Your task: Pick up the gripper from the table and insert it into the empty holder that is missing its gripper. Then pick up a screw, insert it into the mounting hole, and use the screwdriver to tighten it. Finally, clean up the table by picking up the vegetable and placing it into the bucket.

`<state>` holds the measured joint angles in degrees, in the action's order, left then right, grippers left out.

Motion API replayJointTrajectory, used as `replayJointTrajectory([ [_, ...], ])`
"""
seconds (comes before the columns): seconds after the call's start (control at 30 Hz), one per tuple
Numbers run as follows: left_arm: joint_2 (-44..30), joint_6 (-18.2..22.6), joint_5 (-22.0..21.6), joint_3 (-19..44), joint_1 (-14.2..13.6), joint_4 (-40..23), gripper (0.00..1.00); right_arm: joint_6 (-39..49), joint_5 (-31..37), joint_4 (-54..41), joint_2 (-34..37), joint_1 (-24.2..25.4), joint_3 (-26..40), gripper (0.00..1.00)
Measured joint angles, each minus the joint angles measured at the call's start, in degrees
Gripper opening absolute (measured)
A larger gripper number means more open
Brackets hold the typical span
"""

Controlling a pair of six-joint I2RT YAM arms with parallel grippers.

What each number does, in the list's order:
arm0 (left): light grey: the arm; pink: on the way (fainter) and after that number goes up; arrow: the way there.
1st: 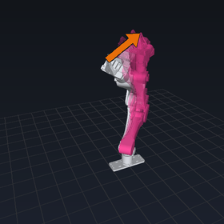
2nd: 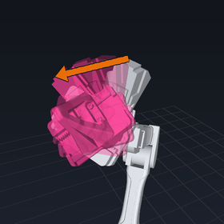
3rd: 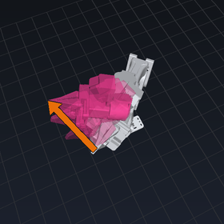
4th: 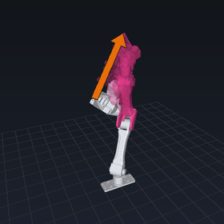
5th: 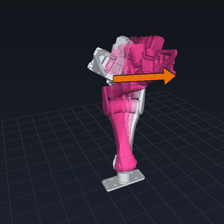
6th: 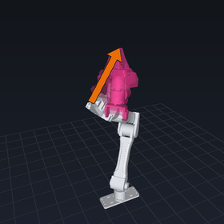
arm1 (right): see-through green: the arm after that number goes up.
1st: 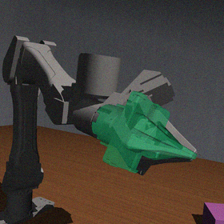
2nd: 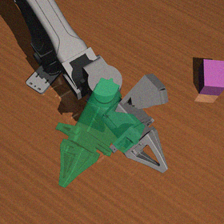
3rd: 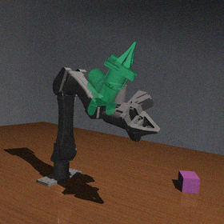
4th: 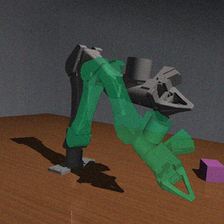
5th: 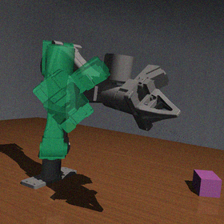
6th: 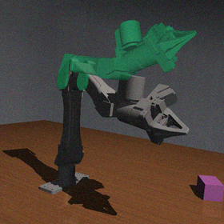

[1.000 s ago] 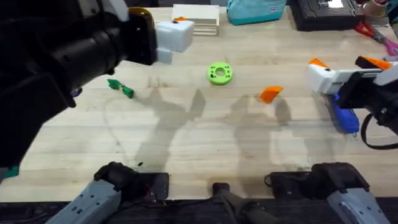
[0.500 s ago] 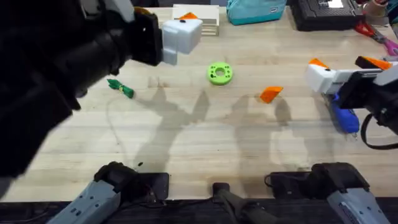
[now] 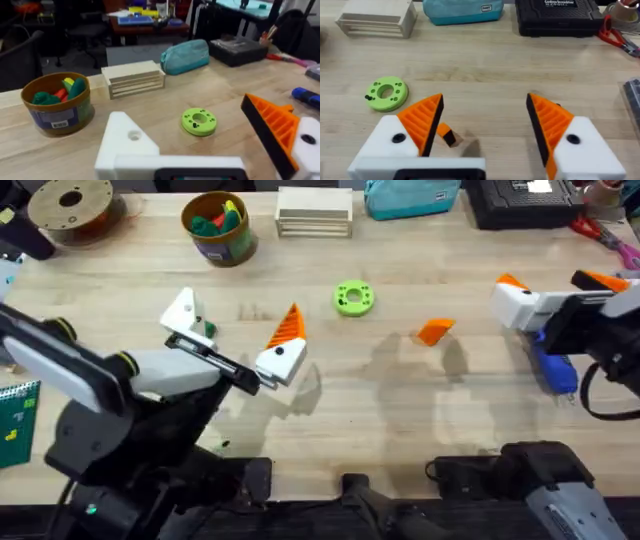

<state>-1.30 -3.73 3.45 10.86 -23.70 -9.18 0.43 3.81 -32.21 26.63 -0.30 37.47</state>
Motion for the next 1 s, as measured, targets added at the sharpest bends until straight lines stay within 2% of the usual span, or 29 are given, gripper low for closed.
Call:
replayJointTrajectory([
  [0.13,1.0,-0.2,0.0,-2.9,0.0,4.2,0.986,0.0,0.0,0.0,0.0,0.0,0.0,0.991],
  [0.3,1.0,-0.2,0.2,-8.8,0.0,14.3,0.985,0.0,0.0,0.0,0.0,0.0,0.0,0.991],
  [0.37,1.0,-0.2,0.5,-10.2,0.0,15.0,0.986,0.0,0.0,0.0,0.0,0.0,0.0,0.991],
  [0.53,1.0,-0.2,1.1,-10.5,-0.1,14.8,0.986,0.0,0.0,0.0,0.0,0.0,0.0,0.991],
  [0.7,0.9,-0.2,1.3,-10.5,-0.1,4.7,0.986,0.0,0.0,0.0,0.0,0.0,0.0,0.991],
  [1.0,0.9,-0.2,1.3,-10.5,-0.1,4.7,0.985,0.0,0.0,0.0,0.0,0.0,0.0,0.991],
])
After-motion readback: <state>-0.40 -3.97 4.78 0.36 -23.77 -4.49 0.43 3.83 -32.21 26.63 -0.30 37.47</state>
